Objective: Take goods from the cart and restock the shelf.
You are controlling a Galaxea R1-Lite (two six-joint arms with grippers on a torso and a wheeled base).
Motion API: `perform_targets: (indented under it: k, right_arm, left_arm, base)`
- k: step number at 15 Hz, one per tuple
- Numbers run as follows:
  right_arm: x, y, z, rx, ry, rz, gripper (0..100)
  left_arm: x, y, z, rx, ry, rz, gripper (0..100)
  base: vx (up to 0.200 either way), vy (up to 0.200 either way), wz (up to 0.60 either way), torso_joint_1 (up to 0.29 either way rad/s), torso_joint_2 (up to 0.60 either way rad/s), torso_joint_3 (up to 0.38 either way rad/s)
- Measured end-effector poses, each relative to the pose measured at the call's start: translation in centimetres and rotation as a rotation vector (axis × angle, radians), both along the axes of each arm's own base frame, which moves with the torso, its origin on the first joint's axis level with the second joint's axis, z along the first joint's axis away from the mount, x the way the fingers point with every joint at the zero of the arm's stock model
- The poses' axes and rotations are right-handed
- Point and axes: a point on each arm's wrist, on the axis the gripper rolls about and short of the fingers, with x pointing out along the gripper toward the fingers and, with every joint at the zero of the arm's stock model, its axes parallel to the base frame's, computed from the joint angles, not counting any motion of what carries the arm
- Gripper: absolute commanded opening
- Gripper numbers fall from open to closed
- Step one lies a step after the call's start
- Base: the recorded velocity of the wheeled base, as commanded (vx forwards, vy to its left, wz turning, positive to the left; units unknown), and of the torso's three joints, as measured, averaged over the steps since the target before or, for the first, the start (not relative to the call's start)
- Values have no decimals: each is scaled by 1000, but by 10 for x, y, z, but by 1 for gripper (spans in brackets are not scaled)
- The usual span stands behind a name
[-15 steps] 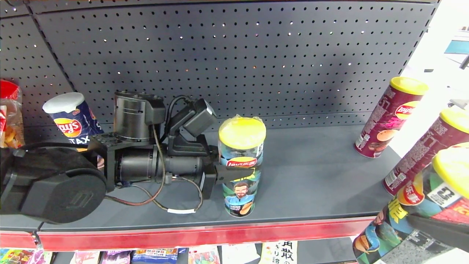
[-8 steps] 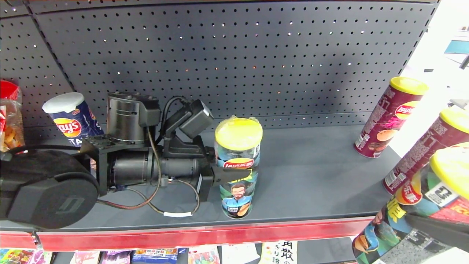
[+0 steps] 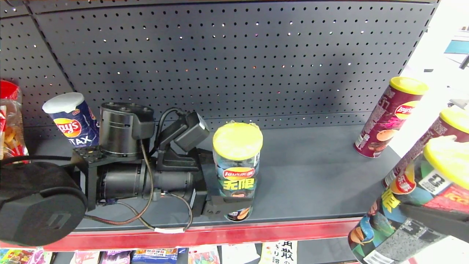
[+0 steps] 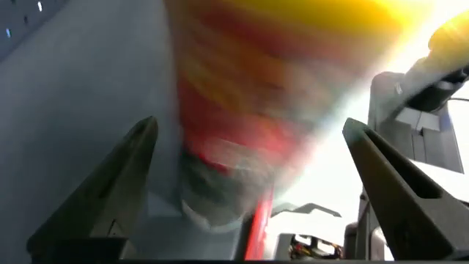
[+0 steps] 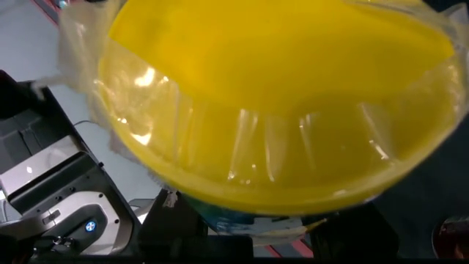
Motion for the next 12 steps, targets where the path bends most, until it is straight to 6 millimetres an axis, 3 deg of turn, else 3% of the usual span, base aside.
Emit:
perform_targets:
  k: [7,12]
  right_arm:
    - [55,32,26,8,-19,54,0]
    - [109,68,27,21,-46,92,0]
  left_arm:
    - [-18,37,-5,15,19,80,100]
    - [-41,69,-13,24,40,151,100]
  base:
    - [0,0,0,0,0,0]
    - [0,0,0,0,0,0]
